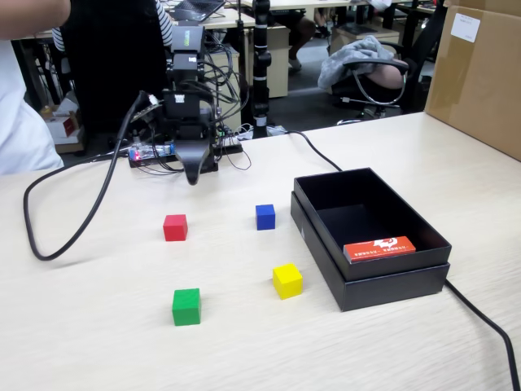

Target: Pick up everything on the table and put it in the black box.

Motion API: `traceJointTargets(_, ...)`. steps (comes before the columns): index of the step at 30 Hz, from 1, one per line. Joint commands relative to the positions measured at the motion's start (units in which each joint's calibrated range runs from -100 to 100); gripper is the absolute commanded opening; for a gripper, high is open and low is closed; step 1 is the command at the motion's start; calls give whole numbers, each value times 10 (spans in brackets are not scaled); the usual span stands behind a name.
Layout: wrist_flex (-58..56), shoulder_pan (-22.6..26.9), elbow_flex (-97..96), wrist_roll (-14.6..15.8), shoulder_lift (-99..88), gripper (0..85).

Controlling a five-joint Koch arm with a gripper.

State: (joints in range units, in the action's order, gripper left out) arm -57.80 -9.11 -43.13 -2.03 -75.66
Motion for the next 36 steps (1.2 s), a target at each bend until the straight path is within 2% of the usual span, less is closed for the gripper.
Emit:
traceJointTargets(1, -38, -21, 96, -6, 84, 473)
traceJointTargets(8, -38, -54, 211, -24, 281, 484)
traceJointTargets(14, -38, -57, 299, -27, 414, 491)
traceJointTargets(36, -31, -42, 369, -22, 628, 476)
